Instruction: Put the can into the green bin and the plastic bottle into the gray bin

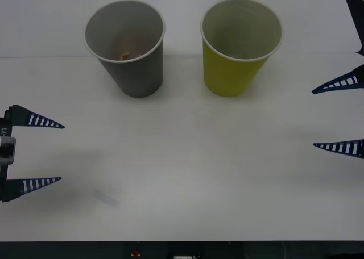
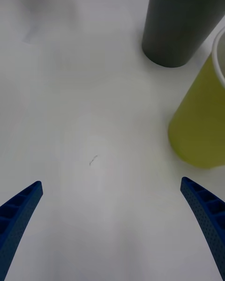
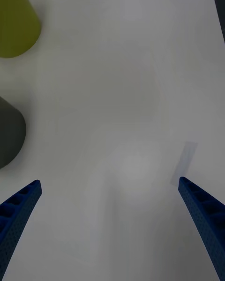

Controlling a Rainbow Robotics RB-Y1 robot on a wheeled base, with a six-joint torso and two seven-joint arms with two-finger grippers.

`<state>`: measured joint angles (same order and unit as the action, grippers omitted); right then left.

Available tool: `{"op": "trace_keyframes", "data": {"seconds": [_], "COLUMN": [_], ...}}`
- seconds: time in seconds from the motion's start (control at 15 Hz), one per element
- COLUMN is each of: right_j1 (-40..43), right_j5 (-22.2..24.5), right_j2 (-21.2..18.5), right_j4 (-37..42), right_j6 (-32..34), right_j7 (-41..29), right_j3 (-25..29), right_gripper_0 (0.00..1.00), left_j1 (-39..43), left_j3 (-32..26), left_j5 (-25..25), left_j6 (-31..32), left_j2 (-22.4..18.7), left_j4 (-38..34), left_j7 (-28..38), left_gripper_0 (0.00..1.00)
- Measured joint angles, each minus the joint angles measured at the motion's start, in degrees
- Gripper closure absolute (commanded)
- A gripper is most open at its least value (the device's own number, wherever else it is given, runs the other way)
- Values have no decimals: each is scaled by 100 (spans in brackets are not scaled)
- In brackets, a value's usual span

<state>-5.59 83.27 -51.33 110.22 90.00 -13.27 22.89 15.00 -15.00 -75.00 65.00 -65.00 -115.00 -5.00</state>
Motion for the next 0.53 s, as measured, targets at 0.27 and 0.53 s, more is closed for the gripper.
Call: {"op": "trace_keyframes", "data": {"seconds": [0.27,0.53], "right_j1": [394,470], "right_j5": [-56,-52], "right_j2": [9,22], "right_j4": [27,43], "right_j6": [0,0], "right_j7": [373,404], "right_j3": [49,52], "right_gripper_0": [0,0], "left_j1": [0,0], "left_j3": [0,0], "left_j5": [0,0], "left_j6": [0,0], "left_j2": [0,0], "left_j4": [0,0], "left_j7": [0,0], "left_gripper_0": [0,0]}}
